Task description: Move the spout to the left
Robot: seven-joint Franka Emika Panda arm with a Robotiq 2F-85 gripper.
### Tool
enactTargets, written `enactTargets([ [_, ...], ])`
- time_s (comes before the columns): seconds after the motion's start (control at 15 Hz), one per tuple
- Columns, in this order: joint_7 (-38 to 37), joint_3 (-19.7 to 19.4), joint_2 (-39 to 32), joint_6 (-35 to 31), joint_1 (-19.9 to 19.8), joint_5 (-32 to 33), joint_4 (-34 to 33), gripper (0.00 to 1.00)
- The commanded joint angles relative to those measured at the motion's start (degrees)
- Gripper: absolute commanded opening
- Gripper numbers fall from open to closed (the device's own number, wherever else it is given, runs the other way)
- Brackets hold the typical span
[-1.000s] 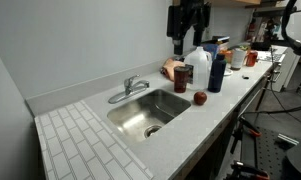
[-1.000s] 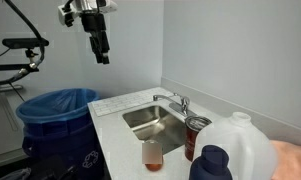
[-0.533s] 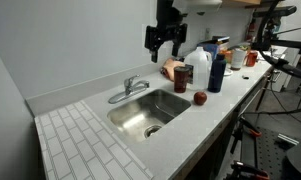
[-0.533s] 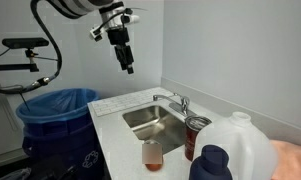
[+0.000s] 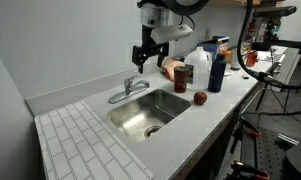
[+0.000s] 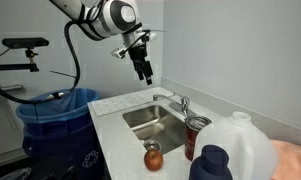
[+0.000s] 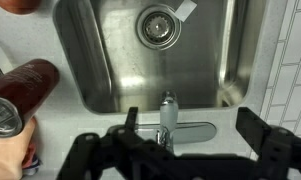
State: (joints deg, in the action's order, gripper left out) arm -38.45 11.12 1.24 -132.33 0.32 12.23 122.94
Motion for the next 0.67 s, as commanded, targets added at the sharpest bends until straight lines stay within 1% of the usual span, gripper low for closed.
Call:
enactTargets([
  [0.0, 0.07, -1.95, 0.08, 0.13, 1.95, -0.02, 0.02, 1.0],
  [0.13, 0.06, -1.94, 0.31, 0.14, 1.98, -0.01, 0.08, 1.0],
  [0.2, 0.26, -2.14, -0.64, -0.25, 1.91, -0.07, -0.33, 1.0],
  [0.27, -1.17, -2.44, -1.83, -1.1, 1.81, 1.28, -0.8, 1.0],
  [0.47, -0.82, -3.8, -6.23, -2.96, 1.74, 1.85, -2.79, 1.0],
  [0.6, 0.85, -5.29, -10.88, -6.12, 1.66, 1.28, -5.08, 1.0],
])
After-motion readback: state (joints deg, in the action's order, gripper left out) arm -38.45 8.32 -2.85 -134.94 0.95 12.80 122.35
